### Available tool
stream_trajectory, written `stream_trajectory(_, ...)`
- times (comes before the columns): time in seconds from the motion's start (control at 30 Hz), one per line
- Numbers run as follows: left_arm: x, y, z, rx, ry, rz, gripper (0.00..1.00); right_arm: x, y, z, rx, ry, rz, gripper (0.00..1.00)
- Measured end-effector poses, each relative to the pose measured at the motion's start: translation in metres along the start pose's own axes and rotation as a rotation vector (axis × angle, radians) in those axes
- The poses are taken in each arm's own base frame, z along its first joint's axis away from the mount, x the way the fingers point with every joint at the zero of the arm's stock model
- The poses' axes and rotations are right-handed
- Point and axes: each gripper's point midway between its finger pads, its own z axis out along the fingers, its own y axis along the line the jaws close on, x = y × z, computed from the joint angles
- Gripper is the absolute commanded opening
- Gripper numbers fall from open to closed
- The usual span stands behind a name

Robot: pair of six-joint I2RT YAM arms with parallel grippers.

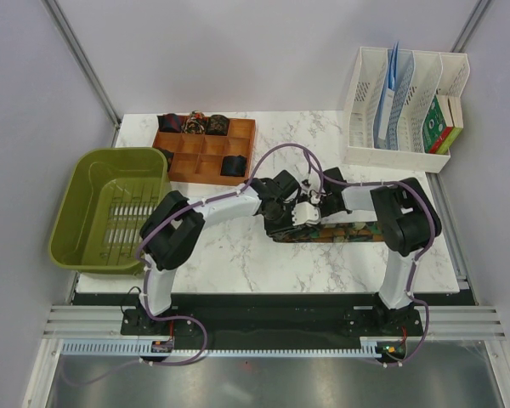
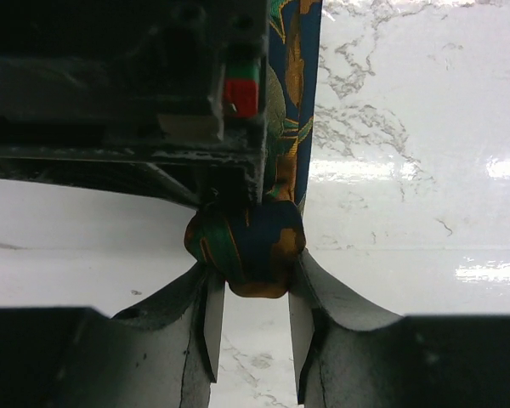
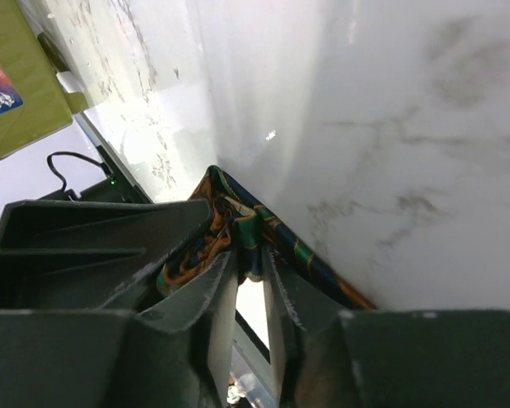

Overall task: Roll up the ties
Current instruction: Roll the tie at the center of the board.

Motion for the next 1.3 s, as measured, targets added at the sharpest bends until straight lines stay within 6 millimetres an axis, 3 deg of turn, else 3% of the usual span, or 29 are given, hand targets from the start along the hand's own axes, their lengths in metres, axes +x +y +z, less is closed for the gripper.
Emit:
stream_trajectory(0.23,0.0,0.0,0.005,-0.002,0.016,0.017,0.34,-0.011,-0.006,-0.029,0.027,-0.031,-0.005,0.53)
stream_trajectory(0.6,-0.003,0.0,0.007,-0.002,0.019,0.049,0.34,-0.013,0.019,-0.05,-0.02,-0.087,-0.065,0.54)
stream_trajectory(0.8,-0.004,-0.001,0.008,0.001,0.02,0.088,0.37,-0.002,0.014,-0.043,-0.022,-0.072,-0.039,0.43)
stream_trajectory(0.9,-0.005,-0.001,0.008,0.001,0.017,0.094,0.39,0.003,0.012,-0.039,-0.019,-0.064,-0.043,0.19)
stream_trajectory(1.03,-0.005,0.0,0.008,0.001,0.016,0.091,0.43,0.006,0.009,-0.036,-0.011,-0.052,-0.054,0.0)
stream_trajectory(1.3,0.006,-0.002,0.004,0.031,-0.048,0.006,0.73,0.009,-0.007,-0.029,0.016,-0.024,-0.066,0.0)
